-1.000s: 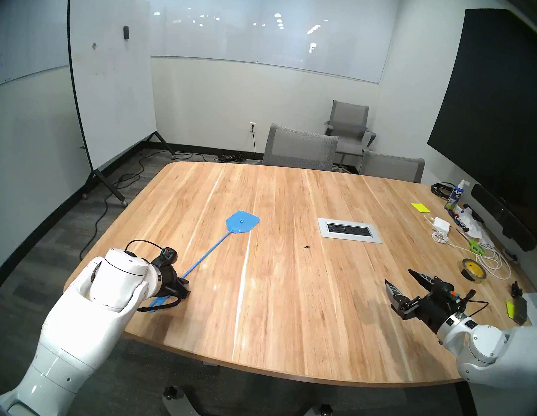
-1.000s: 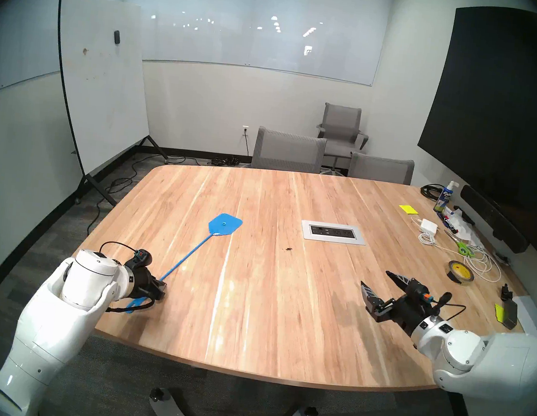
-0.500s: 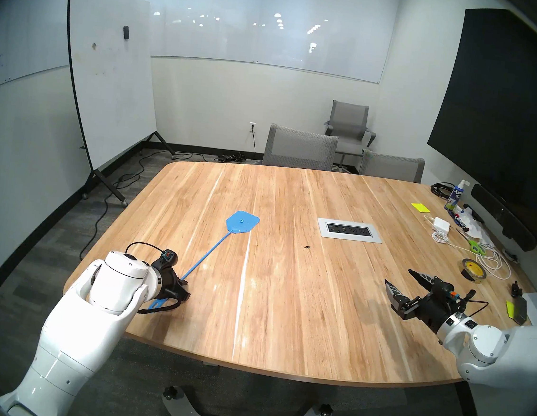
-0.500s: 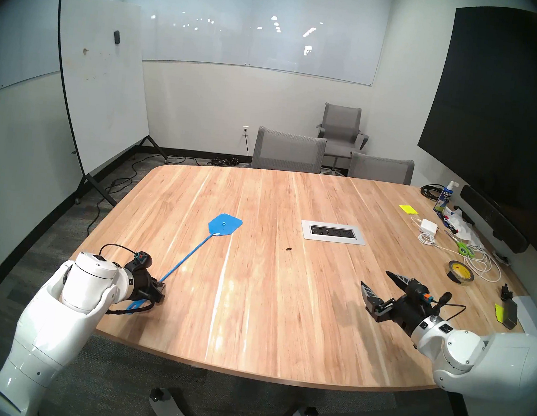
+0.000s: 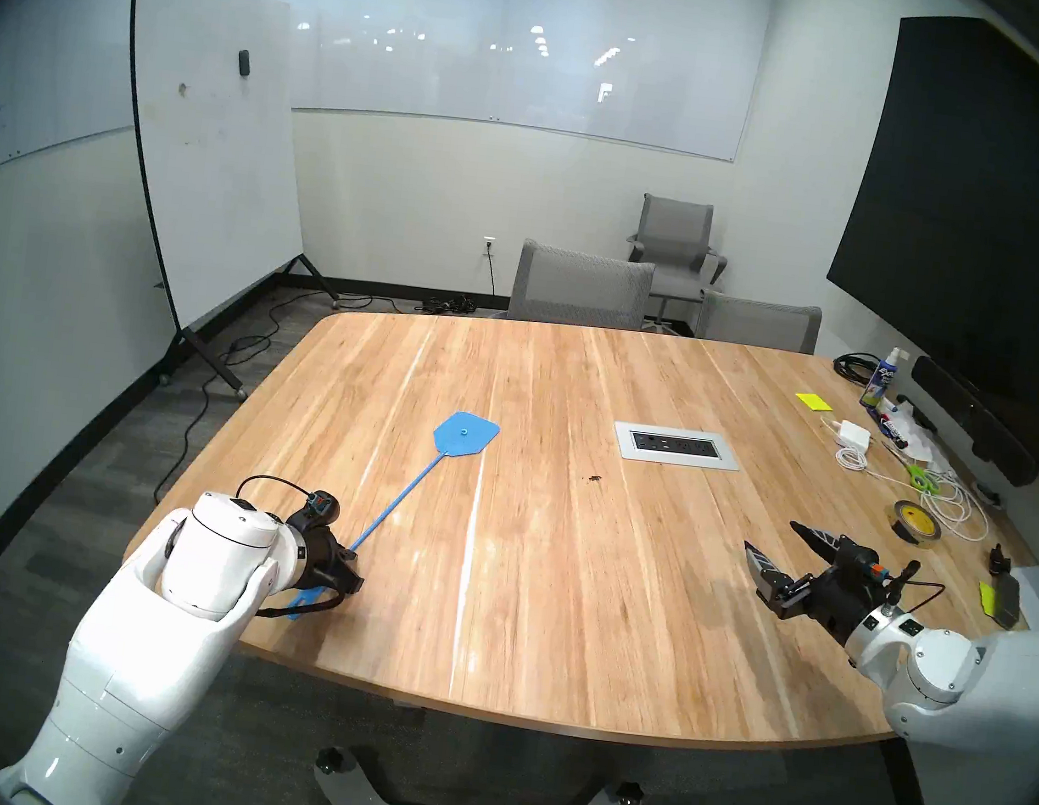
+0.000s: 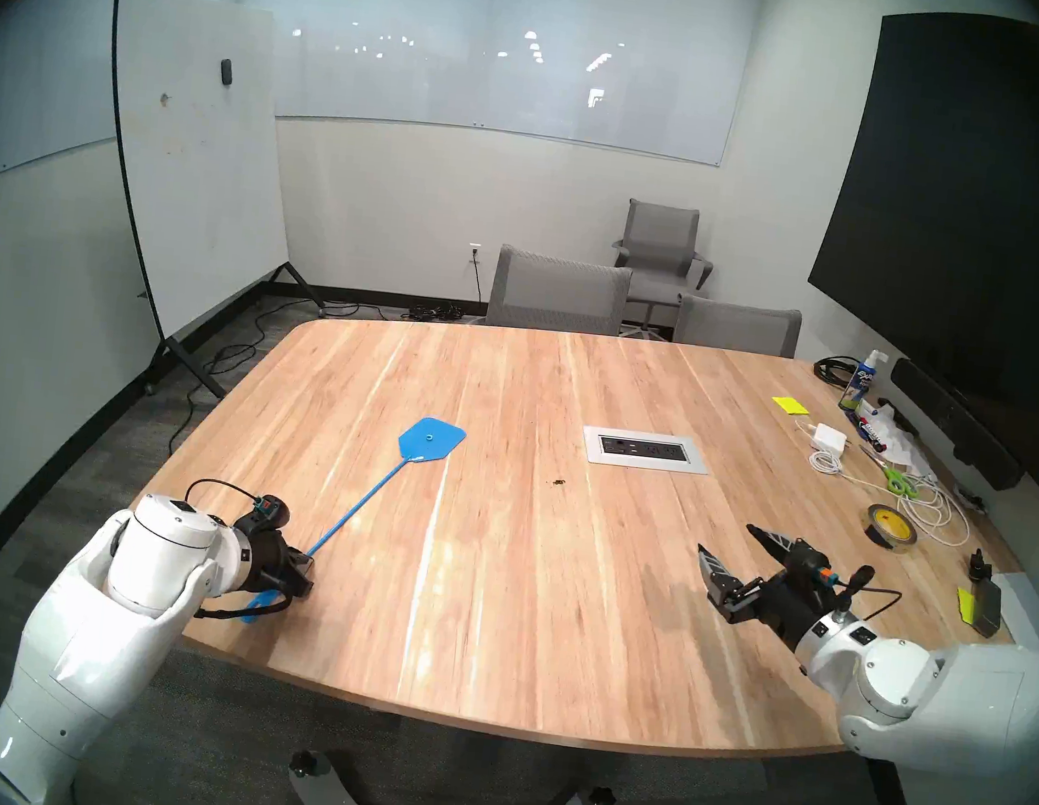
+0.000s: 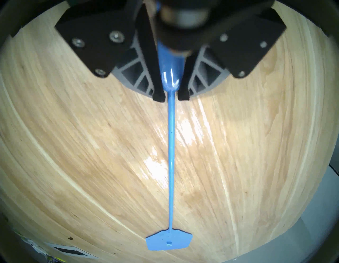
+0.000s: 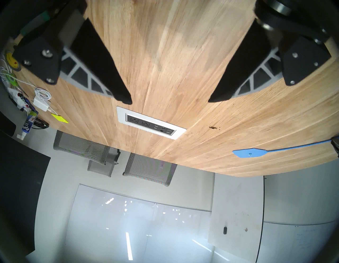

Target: Swat a bug on table

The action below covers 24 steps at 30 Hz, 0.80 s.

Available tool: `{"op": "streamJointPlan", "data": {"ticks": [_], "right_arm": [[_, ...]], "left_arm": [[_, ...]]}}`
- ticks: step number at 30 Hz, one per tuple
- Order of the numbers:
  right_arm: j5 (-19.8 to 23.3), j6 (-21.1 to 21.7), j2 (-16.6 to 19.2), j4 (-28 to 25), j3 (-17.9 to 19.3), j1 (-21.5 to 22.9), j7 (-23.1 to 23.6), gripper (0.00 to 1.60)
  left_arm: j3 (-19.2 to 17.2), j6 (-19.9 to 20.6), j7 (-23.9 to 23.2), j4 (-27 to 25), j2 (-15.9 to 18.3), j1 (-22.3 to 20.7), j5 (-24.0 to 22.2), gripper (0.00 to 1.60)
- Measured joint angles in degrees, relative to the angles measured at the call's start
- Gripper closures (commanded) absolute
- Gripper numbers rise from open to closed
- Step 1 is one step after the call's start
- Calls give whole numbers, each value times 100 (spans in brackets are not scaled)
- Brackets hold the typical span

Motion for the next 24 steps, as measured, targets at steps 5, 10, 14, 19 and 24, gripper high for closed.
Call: {"op": "streamJointPlan", "data": {"ticks": [5,10,14,19,24], "right_arm": [[0,0,0,0,0,0,0,0],[0,0,0,0,0,0,0,0],[0,0,0,0,0,0,0,0],[0,0,0,0,0,0,0,0],[0,0,0,0,0,0,0,0]], "left_arm": [[-66,54,-65,-200,52,206,-46,89],[-150,80,-127,-385,110,433,-89,90],[-219,81,-164,-499,152,592,-114,91],[-326,57,-198,-603,183,768,-154,93],[-459,9,-232,-690,198,947,-212,93]]}}
